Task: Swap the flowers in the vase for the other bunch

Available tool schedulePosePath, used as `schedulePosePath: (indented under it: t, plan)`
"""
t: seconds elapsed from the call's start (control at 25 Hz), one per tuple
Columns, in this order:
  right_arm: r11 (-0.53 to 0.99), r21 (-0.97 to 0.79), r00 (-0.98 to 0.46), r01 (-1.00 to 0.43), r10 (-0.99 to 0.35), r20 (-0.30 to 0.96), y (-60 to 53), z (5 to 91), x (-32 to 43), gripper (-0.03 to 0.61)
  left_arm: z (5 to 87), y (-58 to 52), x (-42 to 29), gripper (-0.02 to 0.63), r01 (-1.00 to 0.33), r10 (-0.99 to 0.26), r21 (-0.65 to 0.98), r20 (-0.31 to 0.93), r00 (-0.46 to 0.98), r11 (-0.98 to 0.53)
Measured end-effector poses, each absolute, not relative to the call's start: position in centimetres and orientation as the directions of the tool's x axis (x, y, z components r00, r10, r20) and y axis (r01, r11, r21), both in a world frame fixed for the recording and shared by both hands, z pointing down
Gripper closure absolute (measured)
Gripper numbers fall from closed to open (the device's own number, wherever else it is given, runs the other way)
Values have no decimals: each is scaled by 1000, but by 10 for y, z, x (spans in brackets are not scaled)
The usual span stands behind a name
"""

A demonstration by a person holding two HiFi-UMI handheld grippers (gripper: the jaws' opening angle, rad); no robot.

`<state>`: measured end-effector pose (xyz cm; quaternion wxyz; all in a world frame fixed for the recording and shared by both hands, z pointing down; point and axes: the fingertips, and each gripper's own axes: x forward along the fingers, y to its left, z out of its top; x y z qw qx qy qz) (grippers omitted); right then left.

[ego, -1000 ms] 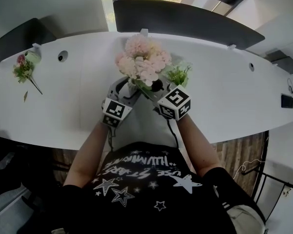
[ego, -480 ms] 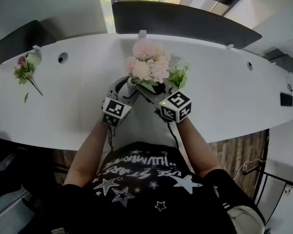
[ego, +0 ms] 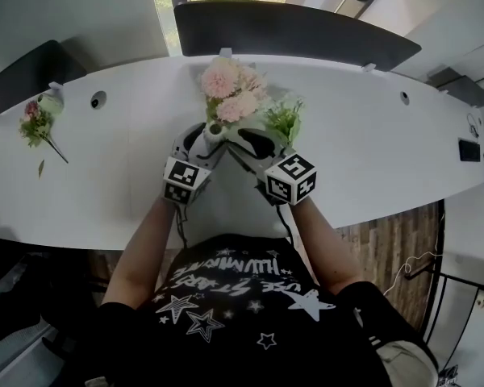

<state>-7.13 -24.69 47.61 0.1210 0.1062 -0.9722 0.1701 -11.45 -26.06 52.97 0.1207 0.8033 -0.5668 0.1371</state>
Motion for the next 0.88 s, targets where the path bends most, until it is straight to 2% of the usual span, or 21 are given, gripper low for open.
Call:
schedulePosePath:
  t: [0.4,0.6,0.76,0.8,0.84,0.88]
  plan:
    - [884,-307,-925,-352,-279,257,-234,466,-44,422,512,-233,-123,333,-947,-898,18,314,309,-319]
    - [854,-311,-903,-418,-354,241,-218,459,-31,424,505,-203,-116,334,-932,-887,79,287,362,-355]
    - [824,-306,-877,-476,-422,229,-194,457,-25,471,493,-175,-110,337,-910,-874,99,251,415,-403]
    - [817,-307,-871,-488,-437,224,-187,456,-24,484,489,-167,-110,349,-906,-873,99,242,423,-412]
    - [810,-312,-867,-497,-449,215,-179,456,-23,494,487,-159,-110,395,-905,-874,98,235,426,-415]
    - [802,-320,-864,-504,-461,204,-170,455,-21,499,484,-151,-112,470,-905,-876,99,227,426,-415]
